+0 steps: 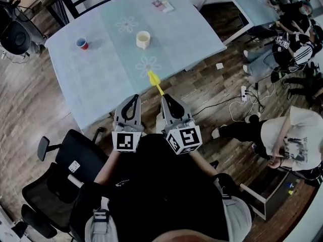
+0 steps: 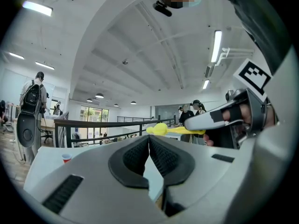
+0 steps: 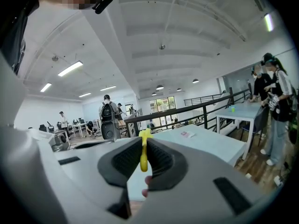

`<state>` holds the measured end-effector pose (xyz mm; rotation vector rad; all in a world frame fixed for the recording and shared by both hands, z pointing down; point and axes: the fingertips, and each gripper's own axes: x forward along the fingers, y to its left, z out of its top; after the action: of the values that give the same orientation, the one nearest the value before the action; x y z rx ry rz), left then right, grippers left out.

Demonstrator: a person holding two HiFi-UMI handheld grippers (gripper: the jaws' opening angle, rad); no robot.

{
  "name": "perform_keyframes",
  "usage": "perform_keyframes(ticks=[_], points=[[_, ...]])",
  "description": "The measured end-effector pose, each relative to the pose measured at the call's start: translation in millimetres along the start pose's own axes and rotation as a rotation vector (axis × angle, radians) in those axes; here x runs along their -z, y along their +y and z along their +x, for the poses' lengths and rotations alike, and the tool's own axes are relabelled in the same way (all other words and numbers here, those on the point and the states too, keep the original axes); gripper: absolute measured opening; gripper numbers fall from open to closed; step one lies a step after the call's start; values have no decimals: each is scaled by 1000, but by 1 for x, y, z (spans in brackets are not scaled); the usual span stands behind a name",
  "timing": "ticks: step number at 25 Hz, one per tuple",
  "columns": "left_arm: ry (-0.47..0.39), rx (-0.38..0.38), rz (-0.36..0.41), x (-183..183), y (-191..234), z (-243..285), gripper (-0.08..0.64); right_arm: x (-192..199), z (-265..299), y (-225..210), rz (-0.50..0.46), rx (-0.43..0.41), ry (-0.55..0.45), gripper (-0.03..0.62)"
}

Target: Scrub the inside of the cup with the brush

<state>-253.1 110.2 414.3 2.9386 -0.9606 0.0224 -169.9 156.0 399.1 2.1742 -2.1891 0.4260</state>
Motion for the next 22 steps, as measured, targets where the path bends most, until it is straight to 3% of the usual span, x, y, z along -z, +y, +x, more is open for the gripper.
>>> perform_keyframes(ticks=[7,22], points=[[-23,-39,24,-6,-10,60,14,-9,27,-50,-8,-56,23,38],[-25,-215,10,-3,-44,172,15,-35,80,-166,-23,-203,36,38]])
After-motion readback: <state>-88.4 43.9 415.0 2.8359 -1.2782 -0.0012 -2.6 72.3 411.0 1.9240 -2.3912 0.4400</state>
